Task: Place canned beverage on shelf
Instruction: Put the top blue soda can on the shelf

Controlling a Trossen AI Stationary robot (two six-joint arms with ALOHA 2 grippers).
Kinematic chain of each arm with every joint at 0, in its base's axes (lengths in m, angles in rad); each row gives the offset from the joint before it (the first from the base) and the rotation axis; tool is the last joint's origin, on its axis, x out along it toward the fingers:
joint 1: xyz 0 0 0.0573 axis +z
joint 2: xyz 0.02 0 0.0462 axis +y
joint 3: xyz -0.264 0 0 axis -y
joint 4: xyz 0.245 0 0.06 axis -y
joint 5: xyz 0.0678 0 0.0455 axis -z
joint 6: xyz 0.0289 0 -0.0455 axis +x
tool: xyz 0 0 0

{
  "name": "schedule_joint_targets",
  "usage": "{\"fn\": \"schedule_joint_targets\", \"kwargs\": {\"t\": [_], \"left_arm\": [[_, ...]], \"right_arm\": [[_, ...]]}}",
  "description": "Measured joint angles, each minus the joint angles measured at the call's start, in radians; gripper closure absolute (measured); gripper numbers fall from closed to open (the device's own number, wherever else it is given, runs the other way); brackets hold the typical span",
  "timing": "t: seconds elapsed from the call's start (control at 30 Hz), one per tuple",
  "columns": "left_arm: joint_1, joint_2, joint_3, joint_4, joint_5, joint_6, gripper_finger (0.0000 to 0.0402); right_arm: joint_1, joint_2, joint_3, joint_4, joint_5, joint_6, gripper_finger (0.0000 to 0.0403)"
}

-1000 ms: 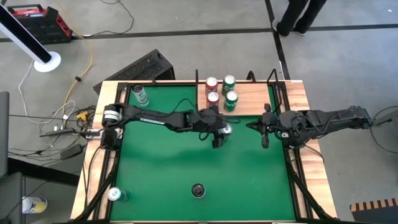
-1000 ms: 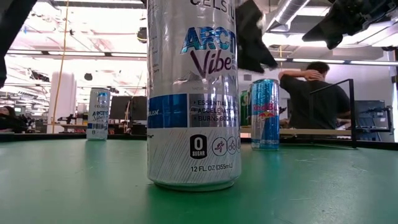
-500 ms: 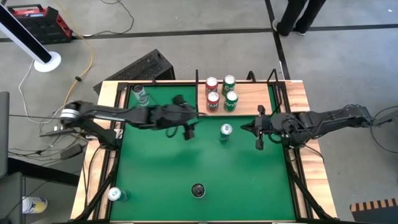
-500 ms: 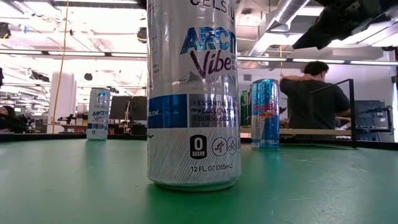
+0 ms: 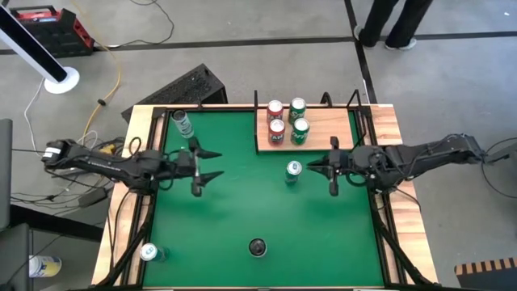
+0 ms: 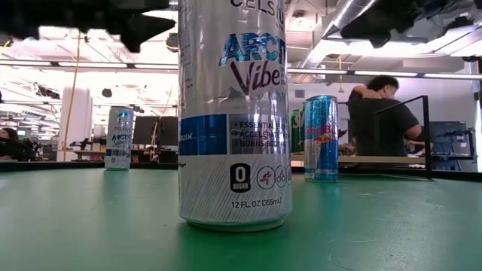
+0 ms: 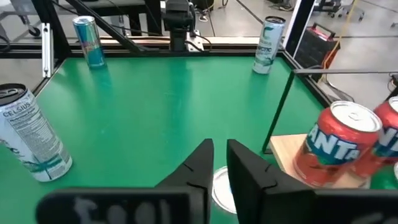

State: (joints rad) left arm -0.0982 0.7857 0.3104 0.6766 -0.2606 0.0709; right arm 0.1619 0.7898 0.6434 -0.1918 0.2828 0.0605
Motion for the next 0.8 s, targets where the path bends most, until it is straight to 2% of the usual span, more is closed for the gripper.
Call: {"fn": "schedule_joint_targets", "kwargs": {"t": [0.17, 0.3, 0.47, 0.63, 0.8], "left_arm": [[0.0, -0.133, -0.113, 0.043, -0.015, -0.05, 0.0138], [0.0, -0.216, -0.145, -0.012, -0.016, -0.049, 0.0138], [0.0, -0.304, -0.152, -0.157, -0.018, -0.027, 0.0138], [0.0, -0.355, -0.152, -0.23, -0.013, -0.009, 0.0138], [0.0, -0.362, -0.152, -0.237, -0.012, 0.013, 0.0138]], "right_arm": [[0.008, 0.071, 0.013, 0.024, 0.009, 0.031, 0.029], [0.007, 0.113, 0.014, 0.02, 0.039, 0.074, 0.025], [0.002, 0.145, 0.014, 0.022, 0.083, 0.139, 0.0193], [0.0, 0.169, 0.014, 0.036, 0.083, 0.168, 0.0141], [0.0, 0.179, 0.014, 0.073, 0.058, 0.138, 0.0118]]}}
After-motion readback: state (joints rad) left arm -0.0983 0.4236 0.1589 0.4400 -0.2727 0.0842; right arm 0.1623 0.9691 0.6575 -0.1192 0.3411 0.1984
